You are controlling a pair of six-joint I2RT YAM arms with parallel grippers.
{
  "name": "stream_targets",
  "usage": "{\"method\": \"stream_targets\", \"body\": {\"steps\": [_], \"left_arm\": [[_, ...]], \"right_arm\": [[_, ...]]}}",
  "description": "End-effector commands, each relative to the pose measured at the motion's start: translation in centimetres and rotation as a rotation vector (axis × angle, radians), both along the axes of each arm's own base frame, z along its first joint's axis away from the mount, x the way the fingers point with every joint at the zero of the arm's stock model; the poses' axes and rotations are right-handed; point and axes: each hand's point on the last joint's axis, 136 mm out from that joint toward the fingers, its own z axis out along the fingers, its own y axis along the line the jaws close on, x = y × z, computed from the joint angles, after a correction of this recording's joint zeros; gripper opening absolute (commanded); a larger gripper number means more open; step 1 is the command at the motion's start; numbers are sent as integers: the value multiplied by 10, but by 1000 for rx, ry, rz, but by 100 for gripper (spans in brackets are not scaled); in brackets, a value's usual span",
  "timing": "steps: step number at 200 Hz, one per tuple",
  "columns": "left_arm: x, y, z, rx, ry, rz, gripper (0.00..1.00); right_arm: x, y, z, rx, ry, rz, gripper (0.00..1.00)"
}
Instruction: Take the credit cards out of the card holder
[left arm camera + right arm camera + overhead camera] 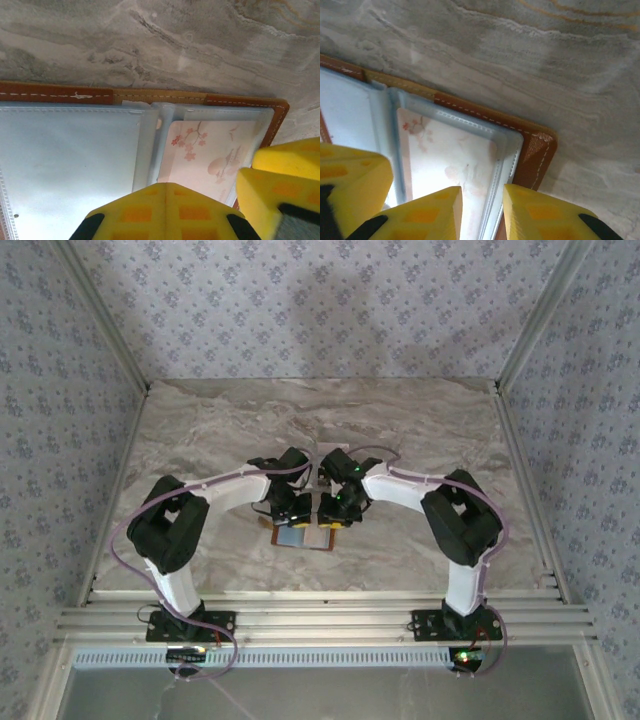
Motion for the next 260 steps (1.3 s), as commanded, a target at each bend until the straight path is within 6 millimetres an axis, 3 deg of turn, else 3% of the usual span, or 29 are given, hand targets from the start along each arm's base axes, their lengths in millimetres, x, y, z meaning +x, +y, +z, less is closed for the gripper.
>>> {"method": "stream_targets", "body": {"steps": [1,37,121,202,260], "left_arm": [[-4,2,1,17,5,-24,6],[-4,6,-1,45,4,-30,8],[-9,1,-7,38,29,-58,22],[-14,-15,-10,-83,53,-60,20],[-16,2,-19,-57,68,-39,21]], "right_arm": [[-1,2,-8,-17,16,-6,30],[-4,-8,-20,-80,27,-1,26],[-7,-6,-25,-74,39,6,23],[-6,-2,-24,-54,38,4,22],[-15,-9,-32,-70,64,6,22]]}}
